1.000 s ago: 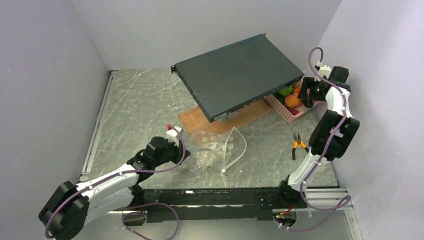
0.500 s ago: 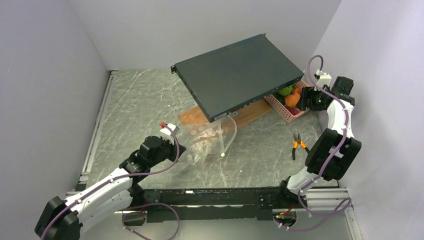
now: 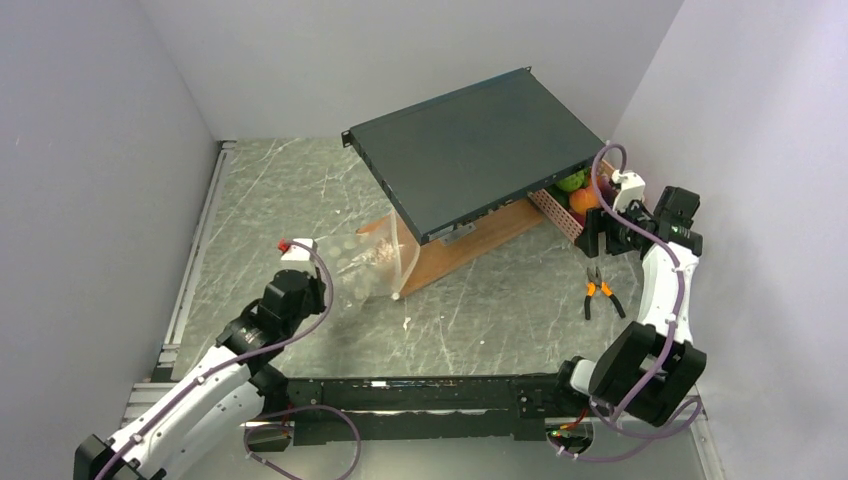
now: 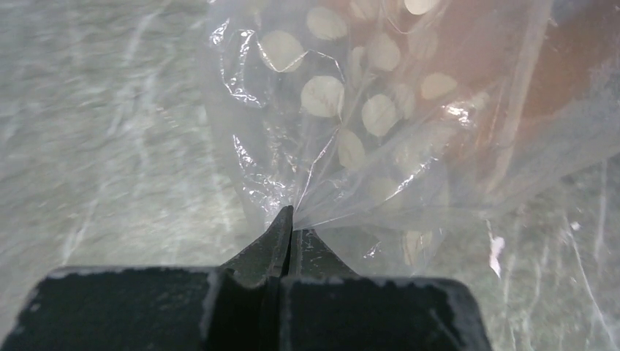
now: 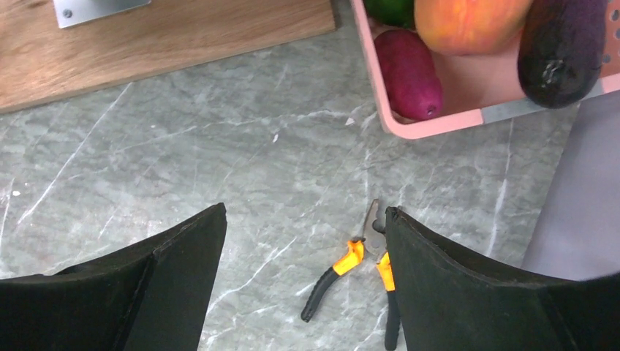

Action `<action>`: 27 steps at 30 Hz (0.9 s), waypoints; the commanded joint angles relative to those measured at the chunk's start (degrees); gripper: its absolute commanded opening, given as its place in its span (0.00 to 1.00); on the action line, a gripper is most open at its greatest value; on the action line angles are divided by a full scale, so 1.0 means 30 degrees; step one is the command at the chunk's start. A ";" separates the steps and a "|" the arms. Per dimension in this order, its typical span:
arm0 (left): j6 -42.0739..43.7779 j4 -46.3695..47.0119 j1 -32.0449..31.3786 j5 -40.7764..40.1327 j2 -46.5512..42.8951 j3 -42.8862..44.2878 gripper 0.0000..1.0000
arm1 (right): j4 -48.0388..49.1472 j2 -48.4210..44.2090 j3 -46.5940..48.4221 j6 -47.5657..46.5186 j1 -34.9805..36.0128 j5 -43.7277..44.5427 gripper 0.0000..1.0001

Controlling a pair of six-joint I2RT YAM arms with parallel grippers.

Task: Open the zip-top bag and remove the fake food
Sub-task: Place the zipper food storage bag at the center of the board.

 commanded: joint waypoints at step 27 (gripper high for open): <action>-0.0345 -0.5285 0.5738 0.3827 0.0502 0.7770 1.00 | 0.1074 -0.5914 -0.2657 0.3666 -0.0058 0.0900 1.00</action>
